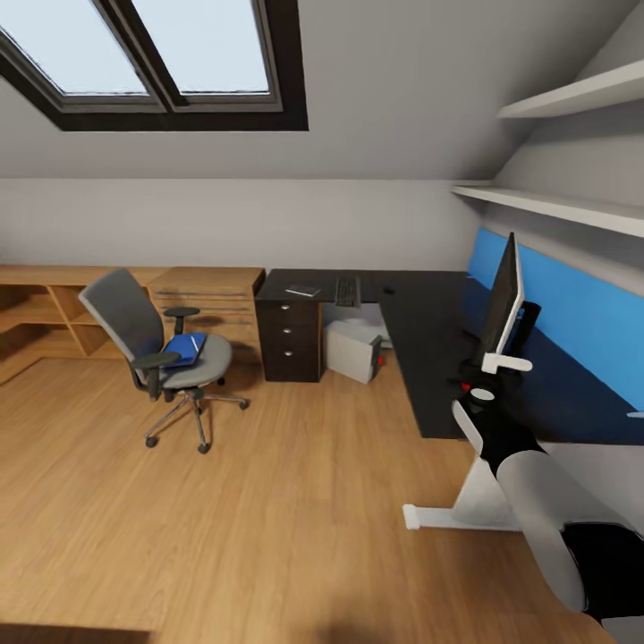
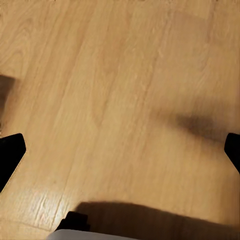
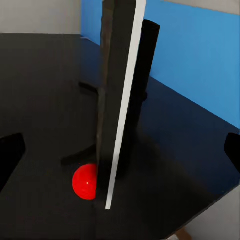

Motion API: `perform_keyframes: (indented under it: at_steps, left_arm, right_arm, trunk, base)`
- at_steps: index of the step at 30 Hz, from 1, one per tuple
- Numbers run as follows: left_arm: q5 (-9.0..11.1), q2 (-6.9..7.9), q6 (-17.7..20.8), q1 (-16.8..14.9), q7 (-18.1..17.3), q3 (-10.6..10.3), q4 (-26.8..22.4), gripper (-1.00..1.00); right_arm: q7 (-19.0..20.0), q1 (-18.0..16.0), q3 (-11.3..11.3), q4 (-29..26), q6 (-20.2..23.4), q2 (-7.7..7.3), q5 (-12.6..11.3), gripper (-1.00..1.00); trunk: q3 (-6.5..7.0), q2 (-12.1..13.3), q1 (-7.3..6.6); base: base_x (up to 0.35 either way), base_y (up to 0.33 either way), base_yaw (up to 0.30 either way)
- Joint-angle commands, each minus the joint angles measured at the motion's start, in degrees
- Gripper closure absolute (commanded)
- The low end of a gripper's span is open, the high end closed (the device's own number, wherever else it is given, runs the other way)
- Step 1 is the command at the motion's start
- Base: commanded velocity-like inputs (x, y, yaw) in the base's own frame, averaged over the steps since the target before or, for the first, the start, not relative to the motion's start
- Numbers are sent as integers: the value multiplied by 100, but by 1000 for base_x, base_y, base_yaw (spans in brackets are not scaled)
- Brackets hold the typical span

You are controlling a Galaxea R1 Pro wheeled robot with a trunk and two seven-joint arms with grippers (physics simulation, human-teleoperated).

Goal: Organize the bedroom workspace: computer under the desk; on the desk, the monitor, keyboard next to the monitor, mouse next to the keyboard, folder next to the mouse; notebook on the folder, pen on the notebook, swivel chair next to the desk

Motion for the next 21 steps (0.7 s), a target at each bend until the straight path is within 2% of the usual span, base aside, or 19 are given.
perform_keyframes:
  at_steps: [1,11,16,21]
  left_arm:
    - [34,4,-21,-3,42,-49,3,-100]
    - [40,3,-21,-2,42,-54,3,-100]
    - [36,0,-21,-2,38,-51,3,-100]
    - [38,0,-21,-1,37,-49,3,-100]
  right_arm:
    - [-33,-4,37,-4,-5,-6,-57,-100]
    - [-33,-4,31,-2,-6,-13,-56,-100]
    - [-33,-4,30,3,-6,-14,-56,-100]
    - [-33,-4,21,2,-6,-19,-50,-100]
  trunk:
    - [-6,-4,2]
    - [-6,-4,2]
    - [-6,-4,2]
    - [-6,-4,2]
  base:
    - [155,133,0]
    - [60,40,0]
    - [196,4,0]
    - [77,1,0]
